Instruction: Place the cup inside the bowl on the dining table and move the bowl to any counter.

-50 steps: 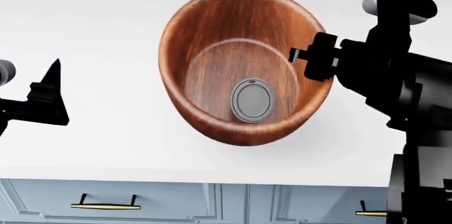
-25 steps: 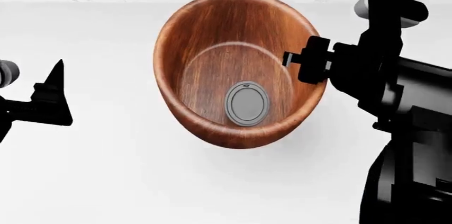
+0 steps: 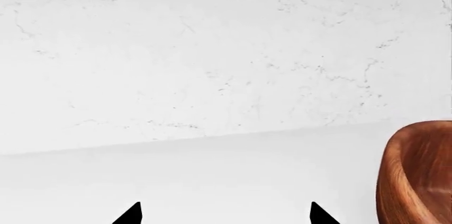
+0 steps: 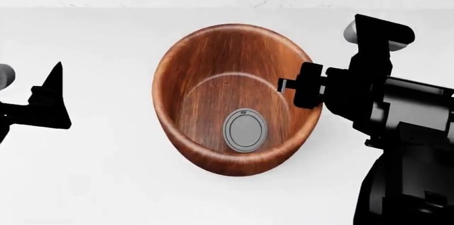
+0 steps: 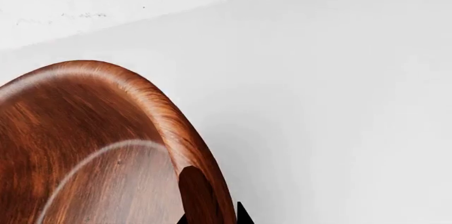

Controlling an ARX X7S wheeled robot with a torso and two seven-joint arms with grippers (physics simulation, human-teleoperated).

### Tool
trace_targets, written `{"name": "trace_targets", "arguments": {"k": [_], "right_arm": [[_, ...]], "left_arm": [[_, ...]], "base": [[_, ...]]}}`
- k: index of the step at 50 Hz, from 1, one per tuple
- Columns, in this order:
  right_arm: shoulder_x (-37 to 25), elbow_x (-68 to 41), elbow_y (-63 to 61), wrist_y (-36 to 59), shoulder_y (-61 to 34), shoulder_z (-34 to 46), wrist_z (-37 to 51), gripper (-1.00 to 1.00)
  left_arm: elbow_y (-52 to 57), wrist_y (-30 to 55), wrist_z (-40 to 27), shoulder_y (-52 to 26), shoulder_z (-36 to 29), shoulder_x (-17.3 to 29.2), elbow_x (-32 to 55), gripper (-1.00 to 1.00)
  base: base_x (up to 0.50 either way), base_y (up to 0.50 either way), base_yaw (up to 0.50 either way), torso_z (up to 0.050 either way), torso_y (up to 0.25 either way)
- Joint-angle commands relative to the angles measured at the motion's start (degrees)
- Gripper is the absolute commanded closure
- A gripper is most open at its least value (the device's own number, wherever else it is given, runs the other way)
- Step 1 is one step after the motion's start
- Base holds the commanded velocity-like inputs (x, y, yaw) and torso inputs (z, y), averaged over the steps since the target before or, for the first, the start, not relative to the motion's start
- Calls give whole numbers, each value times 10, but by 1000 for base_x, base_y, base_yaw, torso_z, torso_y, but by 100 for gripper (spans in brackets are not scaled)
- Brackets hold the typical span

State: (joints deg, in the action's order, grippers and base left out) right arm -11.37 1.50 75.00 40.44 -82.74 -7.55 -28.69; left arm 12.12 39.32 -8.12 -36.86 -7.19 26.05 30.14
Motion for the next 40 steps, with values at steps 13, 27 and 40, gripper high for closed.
{"name": "trace_targets", "arguments": {"k": [13,27,40], "right_arm": [[9,-14,0,21,17,0,-8,100],[7,-16,0,16,1,-13,-4,-100],[6,-19,0,-22,-12,-29,13,-100]], "left_arm": [[-7,-2,-1,-4,-4,-10,0,-100],[-3,-1,5,-3,3,-1,8,-100],[-2,-2,5,-4,12,4,15,-100]], "base": [[0,0,0,0,0],[0,0,0,0,0],[0,0,0,0,0]]}}
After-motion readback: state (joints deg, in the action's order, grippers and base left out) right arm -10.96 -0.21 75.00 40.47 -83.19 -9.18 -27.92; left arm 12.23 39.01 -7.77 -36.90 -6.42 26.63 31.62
